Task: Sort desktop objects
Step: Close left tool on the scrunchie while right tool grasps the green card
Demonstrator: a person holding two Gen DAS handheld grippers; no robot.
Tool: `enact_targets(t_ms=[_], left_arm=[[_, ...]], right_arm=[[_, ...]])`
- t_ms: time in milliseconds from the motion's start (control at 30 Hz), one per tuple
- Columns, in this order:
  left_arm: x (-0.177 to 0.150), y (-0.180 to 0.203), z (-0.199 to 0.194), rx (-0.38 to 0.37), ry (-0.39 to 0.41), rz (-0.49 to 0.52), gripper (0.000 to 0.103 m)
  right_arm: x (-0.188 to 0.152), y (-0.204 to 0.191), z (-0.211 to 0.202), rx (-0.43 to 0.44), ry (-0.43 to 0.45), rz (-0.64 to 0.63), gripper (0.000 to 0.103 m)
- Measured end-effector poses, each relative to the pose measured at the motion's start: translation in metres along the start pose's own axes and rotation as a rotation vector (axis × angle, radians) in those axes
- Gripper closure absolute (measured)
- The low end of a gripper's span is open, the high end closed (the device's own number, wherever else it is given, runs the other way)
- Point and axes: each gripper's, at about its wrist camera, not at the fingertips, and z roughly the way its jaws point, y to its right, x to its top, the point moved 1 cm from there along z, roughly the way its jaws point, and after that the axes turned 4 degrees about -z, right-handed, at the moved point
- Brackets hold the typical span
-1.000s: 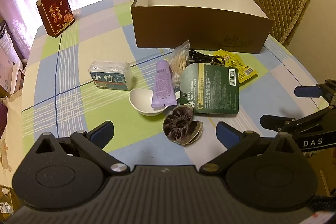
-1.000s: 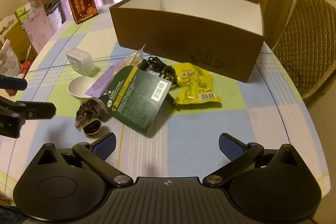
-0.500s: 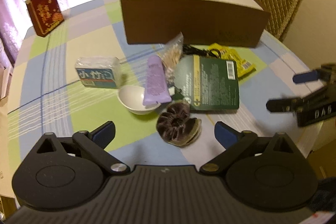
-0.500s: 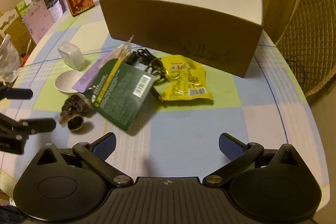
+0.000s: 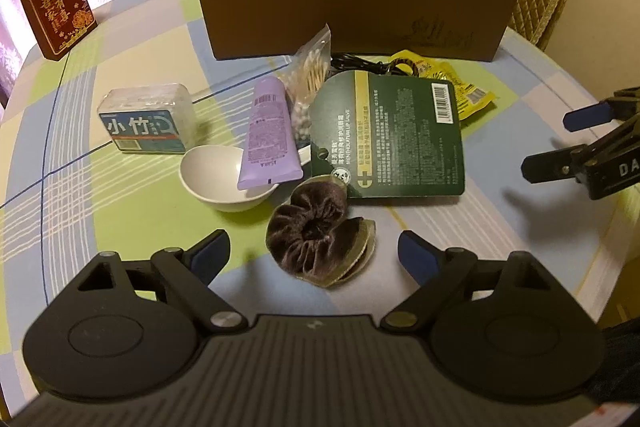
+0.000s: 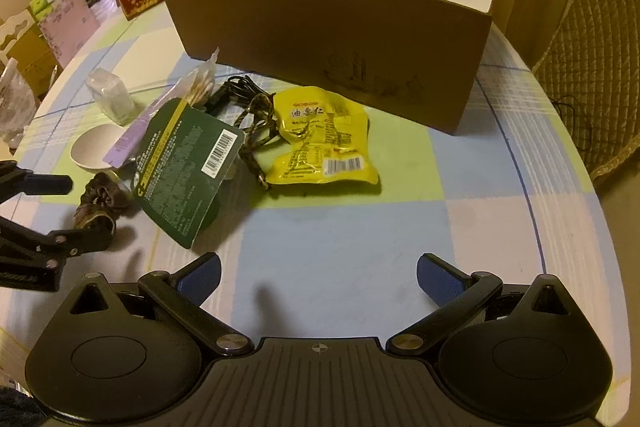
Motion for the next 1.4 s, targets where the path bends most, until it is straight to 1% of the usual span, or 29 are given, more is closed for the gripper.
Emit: enact_targets(t_ms=[67,133,233,300,367,433,467,533,600,767,867,967,1067,1167,1400], left_arm=[[0.001,0.000,0.006,0.005,-0.009,-0.002,0.026],[0.002,0.001,0.011,0.009,-0.016,-0.008,0.031],[0.001,0.001,0.016,0.015,-0.023,-0.013,0.034],[0.000,0.001,0.018,0.012,-0.024,-0.015,0.041],[-0.001,0.002,0.019,0.005,-0.028,-0.022,0.059],[-0.002,0.002,0.020,0.003,-0.026,-0.030,0.065],[-0.002,0.002,0.019,0.005,-0.021,-0.031,0.070],[-0.003,0.001,0.017,0.006,-0.015,-0.036,0.075],[-0.004,-0.003,0.013,0.008,-0.018,-0.052,0.076],[-0.012,-0.017,0.003,0.042,-0.020,-0.100,0.077],[-0.017,-0.027,-0.004,0.057,-0.019,-0.141,0.077],[-0.022,-0.039,-0.010,0.076,-0.022,-0.188,0.077],[-0.026,-0.048,-0.014,0.087,-0.019,-0.235,0.077],[-0.030,-0.056,-0.018,0.095,-0.023,-0.275,0.077],[-0.038,-0.064,-0.021,0.112,-0.042,-0.324,0.077]], right_arm=[[0.001,0.003,0.001,0.002,-0.002,-0.001,0.002],[0.003,0.005,0.003,0.005,-0.003,-0.001,0.002],[0.004,0.008,0.003,0.009,-0.002,-0.002,0.002],[0.005,0.009,0.002,0.017,0.010,-0.006,0.002],[0.007,0.008,0.000,0.030,0.028,-0.016,0.002],[0.009,0.004,-0.003,0.045,0.054,-0.046,0.002],[0.010,0.001,-0.004,0.049,0.068,-0.070,0.002],[0.013,-0.007,-0.006,0.055,0.098,-0.131,0.002],[0.014,-0.018,-0.008,0.060,0.125,-0.213,0.002],[0.014,-0.051,-0.010,0.085,0.194,-0.446,0.002],[0.012,-0.071,-0.002,0.084,0.216,-0.591,0.002],[0.009,-0.084,0.011,0.078,0.220,-0.707,0.002],[0.007,-0.095,0.024,0.074,0.215,-0.794,0.002],[0.008,-0.102,0.039,0.069,0.205,-0.851,0.002],[0.017,-0.111,0.062,0.070,0.185,-0.922,0.002]])
